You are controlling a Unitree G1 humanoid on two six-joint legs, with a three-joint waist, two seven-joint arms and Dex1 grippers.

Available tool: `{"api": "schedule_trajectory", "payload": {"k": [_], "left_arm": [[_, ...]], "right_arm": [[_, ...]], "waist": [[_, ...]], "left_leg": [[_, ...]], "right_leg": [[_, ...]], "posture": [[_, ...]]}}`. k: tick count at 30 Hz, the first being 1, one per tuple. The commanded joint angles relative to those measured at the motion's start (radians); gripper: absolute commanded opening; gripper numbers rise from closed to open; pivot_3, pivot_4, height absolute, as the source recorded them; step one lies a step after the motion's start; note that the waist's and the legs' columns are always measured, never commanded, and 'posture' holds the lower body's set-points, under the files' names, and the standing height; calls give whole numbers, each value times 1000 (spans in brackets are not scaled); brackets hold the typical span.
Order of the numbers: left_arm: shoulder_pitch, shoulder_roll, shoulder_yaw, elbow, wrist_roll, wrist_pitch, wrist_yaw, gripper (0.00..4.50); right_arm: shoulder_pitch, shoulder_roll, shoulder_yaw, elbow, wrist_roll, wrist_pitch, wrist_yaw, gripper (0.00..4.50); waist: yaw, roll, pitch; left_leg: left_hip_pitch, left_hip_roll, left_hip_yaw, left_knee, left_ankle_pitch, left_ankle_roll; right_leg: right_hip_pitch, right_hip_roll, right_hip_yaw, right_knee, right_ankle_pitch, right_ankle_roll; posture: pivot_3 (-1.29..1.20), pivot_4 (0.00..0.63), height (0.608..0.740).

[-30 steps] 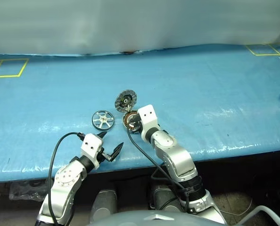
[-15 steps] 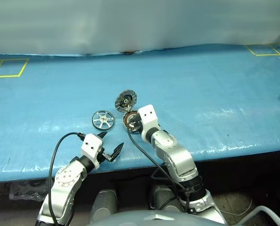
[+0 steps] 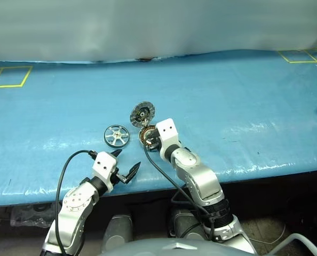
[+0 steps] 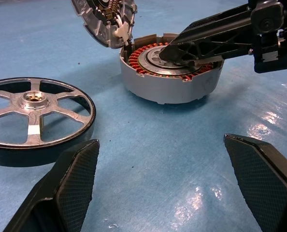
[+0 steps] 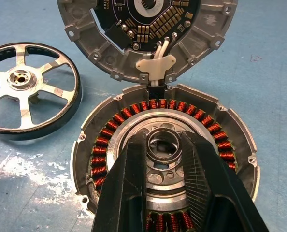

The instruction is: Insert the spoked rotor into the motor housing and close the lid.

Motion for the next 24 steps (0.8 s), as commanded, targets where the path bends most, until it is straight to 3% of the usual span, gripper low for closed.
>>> {"api": "schedule_trajectory", "payload": {"k": [1, 24], "left_arm": [[1, -3, 1, -36, -10, -4, 0, 4500], [-3, -9, -4, -28, -12, -3, 0, 4500]], "right_arm": [[-4, 15, 11, -19, 7, -10, 6, 673], [-3, -3, 1, -51, -1, 27, -8, 673]], "waist": [[0, 0, 0], [0, 0, 0]], "left_leg": [[0, 0, 0, 0, 0, 0], [0, 0, 0, 1, 0, 0]], "right_leg": [[0, 0, 0, 0, 0, 0], [0, 0, 0, 0, 0, 1]], "posture": [[0, 150, 740], [0, 150, 740]]}}
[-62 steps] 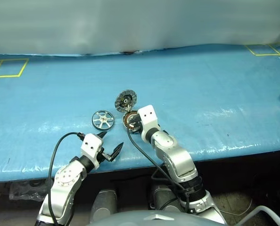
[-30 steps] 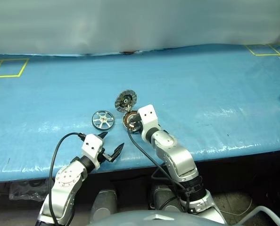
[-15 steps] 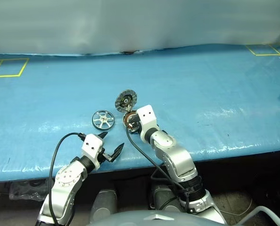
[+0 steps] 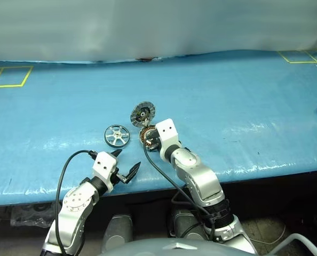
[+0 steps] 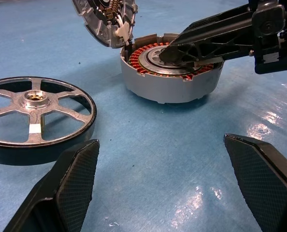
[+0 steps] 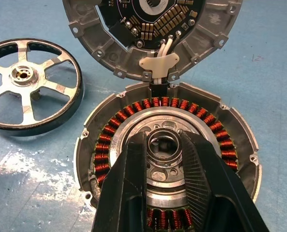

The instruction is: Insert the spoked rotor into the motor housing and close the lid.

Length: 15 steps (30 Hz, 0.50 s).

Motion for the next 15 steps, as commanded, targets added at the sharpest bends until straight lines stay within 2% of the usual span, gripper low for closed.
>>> {"api": "schedule_trajectory", "payload": {"k": [1, 11, 15], "left_arm": [[-3, -7, -4, -28, -11, -2, 0, 4500], [-3, -9, -4, -32, -9, 2, -2, 4500], [-3, -9, -4, -32, -10, 2, -3, 4500]], "right_arm": [[-3, 5, -2, -35, 5, 4, 4, 673], [-4, 9, -5, -18, 6, -13, 2, 673], [-4, 13, -6, -22, 10, -17, 2, 1987]], "waist": [[0, 0, 0], [0, 0, 0], [0, 0, 0]], "left_leg": [[0, 0, 0, 0, 0, 0], [0, 0, 0, 0, 0, 0], [0, 0, 0, 0, 0, 0]], "right_leg": [[0, 0, 0, 0, 0, 0], [0, 0, 0, 0, 0, 0], [0, 0, 0, 0, 0, 0]], "posture": [[0, 150, 740], [0, 150, 740], [0, 150, 740]]}}
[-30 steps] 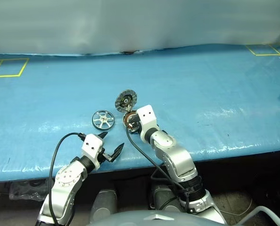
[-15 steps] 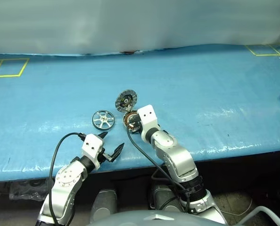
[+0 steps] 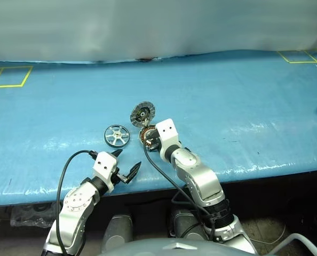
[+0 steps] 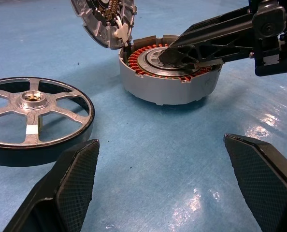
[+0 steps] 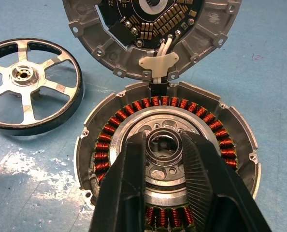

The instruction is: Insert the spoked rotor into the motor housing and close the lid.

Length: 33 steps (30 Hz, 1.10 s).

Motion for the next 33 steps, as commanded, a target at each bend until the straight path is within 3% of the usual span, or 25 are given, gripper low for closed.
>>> {"api": "schedule_trajectory", "payload": {"k": [1, 2, 11, 14, 20, 27, 33], "left_arm": [[-3, 0, -3, -31, -11, 1, -4, 4500], [-3, 0, -3, -31, -11, 1, -4, 4500], [-3, -2, -4, -28, -13, 0, -6, 4500], [-3, -2, -4, -27, -14, -1, -8, 4500], [-7, -2, -5, -24, -12, -4, -11, 4500], [-9, -4, -9, -23, -10, -5, -11, 4500], [-5, -8, -9, -24, -9, -6, -7, 4500]], "right_arm": [[-5, 12, -4, -26, 5, -16, 0, 2336], [-5, 13, -5, -31, 7, -16, 1, 2645], [-10, 9, -33, -136, 35, 9, 14, 2645], [-15, 10, -44, -189, 44, 33, 13, 2058], [-80, -37, 22, -220, 0, 167, 8, 121], [-148, -71, 123, -127, -29, 270, 21, 54], [-152, -60, 125, -89, -32, 256, 15, 54]], "waist": [[0, 0, 0], [0, 0, 0], [0, 0, 0], [0, 0, 0], [0, 0, 0], [0, 0, 0], [0, 0, 0]], "left_leg": [[0, 0, 0, 0, 0, 0], [0, 0, 0, 0, 0, 0], [0, 0, 0, 0, 0, 0], [0, 0, 0, 0, 0, 0], [0, 0, 0, 0, 0, 0], [0, 0, 0, 0, 0, 0], [-2, -1, 0, 2, 0, 0]], "right_leg": [[0, 0, 0, 0, 0, 0], [0, 0, 0, 0, 0, 0], [0, 0, 0, 0, 0, 0], [0, 0, 0, 0, 0, 0], [0, 0, 0, 0, 0, 0], [0, 0, 0, 0, 0, 0], [-1, -1, 0, 0, 1, 1]], "posture": [[0, 150, 740], [0, 150, 740], [0, 150, 740], [0, 150, 740], [0, 150, 740], [0, 150, 740], [0, 150, 740]]}}
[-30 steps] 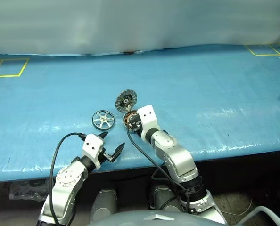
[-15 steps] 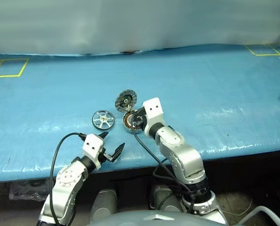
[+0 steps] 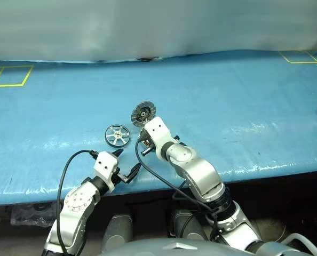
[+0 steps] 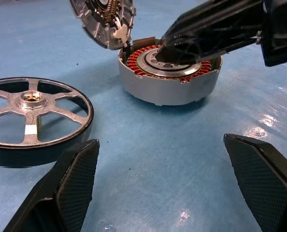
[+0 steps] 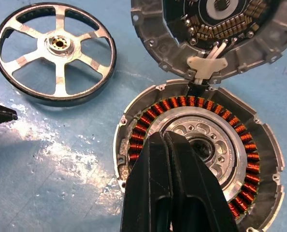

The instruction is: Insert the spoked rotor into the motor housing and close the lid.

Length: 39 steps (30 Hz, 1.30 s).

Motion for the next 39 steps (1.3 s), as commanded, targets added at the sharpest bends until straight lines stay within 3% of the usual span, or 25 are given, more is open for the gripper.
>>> {"api": "schedule_trajectory", "payload": {"k": [1, 39], "left_arm": [[-2, -3, -6, -24, -8, -6, -2, 4500], [-9, -3, -7, -20, -11, 0, -9, 4500]], "right_arm": [[-19, 15, -9, -7, -9, -15, -8, 54], [43, 0, -74, -20, -30, -22, -28, 54]], "waist": [[0, 0, 0], [0, 0, 0]], "left_leg": [[0, 0, 0, 0, 0, 0], [0, 0, 0, 0, 0, 0]], "right_leg": [[0, 0, 0, 0, 0, 0], [0, 0, 0, 0, 0, 0]], "posture": [[0, 150, 740], [0, 150, 740]]}}
